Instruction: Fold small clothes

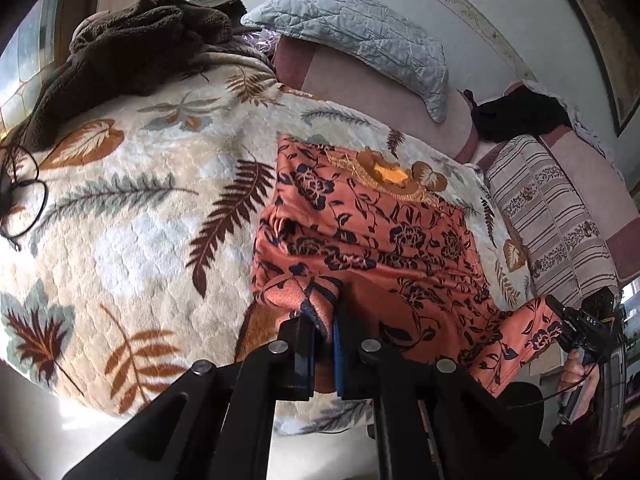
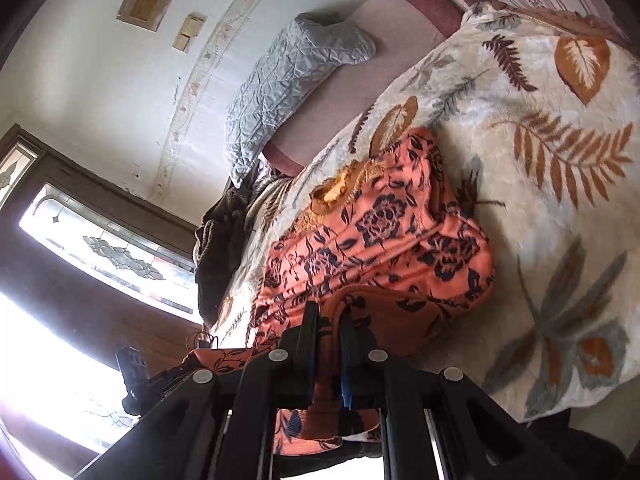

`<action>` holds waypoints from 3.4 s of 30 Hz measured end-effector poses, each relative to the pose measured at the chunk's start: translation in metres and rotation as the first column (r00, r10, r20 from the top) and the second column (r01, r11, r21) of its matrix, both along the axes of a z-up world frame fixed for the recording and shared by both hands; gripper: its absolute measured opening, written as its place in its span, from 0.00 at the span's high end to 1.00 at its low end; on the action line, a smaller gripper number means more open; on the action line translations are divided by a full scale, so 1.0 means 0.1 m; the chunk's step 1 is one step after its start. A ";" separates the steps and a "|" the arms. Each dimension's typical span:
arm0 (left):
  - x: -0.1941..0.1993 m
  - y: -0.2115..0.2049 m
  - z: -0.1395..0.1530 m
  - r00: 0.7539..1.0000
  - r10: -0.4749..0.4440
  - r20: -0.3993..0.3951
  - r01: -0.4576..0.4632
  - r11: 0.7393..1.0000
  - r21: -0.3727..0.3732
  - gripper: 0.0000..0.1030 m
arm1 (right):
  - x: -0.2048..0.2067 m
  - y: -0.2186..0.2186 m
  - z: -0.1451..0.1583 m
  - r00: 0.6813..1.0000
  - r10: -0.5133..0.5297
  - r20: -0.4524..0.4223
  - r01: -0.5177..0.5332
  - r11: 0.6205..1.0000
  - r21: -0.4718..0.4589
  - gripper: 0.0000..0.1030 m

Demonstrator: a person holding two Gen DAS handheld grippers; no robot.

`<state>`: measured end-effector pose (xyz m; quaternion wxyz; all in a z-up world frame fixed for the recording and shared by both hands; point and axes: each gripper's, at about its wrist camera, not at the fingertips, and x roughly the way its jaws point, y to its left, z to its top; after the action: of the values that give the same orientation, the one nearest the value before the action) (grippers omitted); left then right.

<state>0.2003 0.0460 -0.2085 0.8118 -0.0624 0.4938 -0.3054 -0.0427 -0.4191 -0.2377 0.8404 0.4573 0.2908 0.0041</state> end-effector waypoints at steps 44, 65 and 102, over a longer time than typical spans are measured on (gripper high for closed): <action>0.55 -0.56 -1.36 0.862 0.234 -0.450 -0.349 0.918 -0.190 0.24 | 0.97 -0.26 -1.05 0.985 -0.152 -0.080 0.170 0.934 0.315 0.25; 1.00 -0.70 -1.32 0.876 0.402 -0.266 -0.472 0.825 -0.311 0.81 | 1.50 -0.37 -1.05 0.940 -0.332 -0.075 0.337 0.937 0.087 0.85; -0.42 -1.05 -1.09 0.987 0.129 0.096 -0.154 0.927 0.343 0.31 | 0.12 0.03 -1.03 0.929 -0.225 -0.293 0.224 0.974 -0.040 0.69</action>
<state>0.1586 -0.0595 -0.3173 0.8470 0.0582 0.5050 -0.1555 -0.0312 -0.4161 -0.3410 0.7837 0.4806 0.3589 -0.1612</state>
